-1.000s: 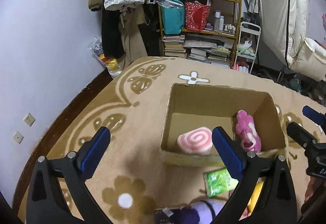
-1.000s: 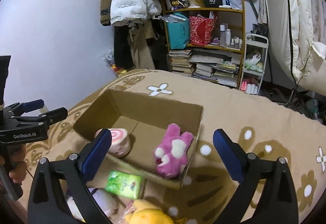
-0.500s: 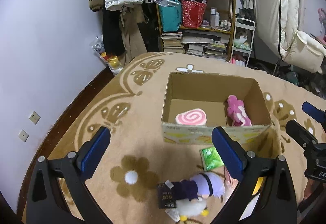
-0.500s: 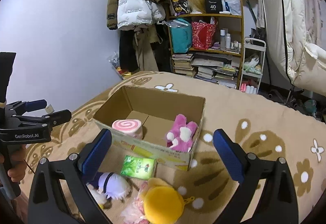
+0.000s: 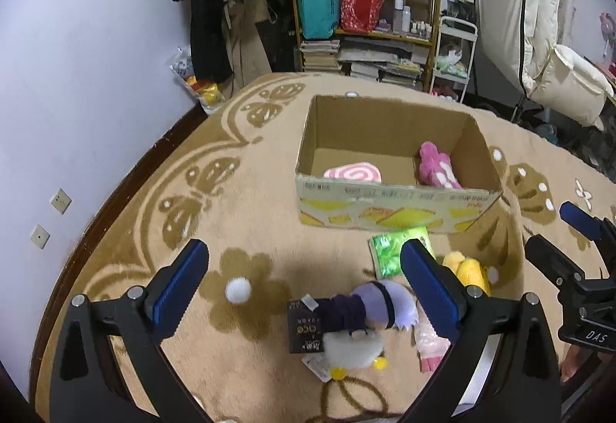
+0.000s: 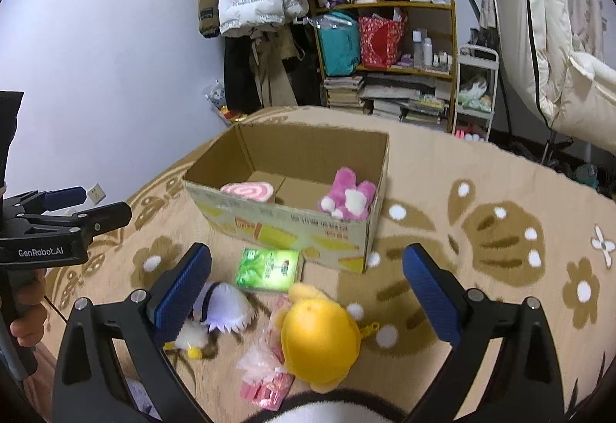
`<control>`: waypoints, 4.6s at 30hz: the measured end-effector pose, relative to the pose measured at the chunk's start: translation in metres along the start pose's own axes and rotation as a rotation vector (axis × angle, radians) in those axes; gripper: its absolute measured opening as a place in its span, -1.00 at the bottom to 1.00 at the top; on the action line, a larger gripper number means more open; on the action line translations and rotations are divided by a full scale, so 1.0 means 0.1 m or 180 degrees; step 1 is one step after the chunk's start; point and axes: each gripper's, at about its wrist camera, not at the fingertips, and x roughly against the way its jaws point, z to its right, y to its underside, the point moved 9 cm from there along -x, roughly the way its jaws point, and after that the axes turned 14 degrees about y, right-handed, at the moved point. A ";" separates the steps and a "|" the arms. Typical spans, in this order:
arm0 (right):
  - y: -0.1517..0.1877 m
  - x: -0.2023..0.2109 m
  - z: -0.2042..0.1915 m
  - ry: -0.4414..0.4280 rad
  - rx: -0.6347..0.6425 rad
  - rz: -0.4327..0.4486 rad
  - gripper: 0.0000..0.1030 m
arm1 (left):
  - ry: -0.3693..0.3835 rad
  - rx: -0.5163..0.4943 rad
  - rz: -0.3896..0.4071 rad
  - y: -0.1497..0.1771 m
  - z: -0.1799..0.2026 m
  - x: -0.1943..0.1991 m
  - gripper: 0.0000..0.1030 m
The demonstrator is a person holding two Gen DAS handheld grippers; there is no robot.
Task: Organize soft objects
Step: 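Withdraw both open tools from the box back toward the remaining toys, then grasp the penguin plush with the left tool while the right tool grasps the yellow duck, then carry the penguin with the left tool while the right tool carries the duck, dropping both into the box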
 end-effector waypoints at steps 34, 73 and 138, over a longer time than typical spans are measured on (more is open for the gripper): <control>0.71 -0.77 0.11 -0.0096 -0.0239 -0.0944 1.00 | 0.0211 -0.0352 -0.0865 0.72 0.30 -0.79 0.92; 0.97 -1.17 0.01 -0.0207 -0.0337 -0.1399 0.82 | 0.0183 -0.0674 -0.1371 1.04 0.55 -1.49 0.92; -0.31 -0.16 -0.07 -0.0219 -0.0172 0.0254 0.01 | 0.0061 -0.0306 0.0327 -0.24 0.07 -0.31 0.62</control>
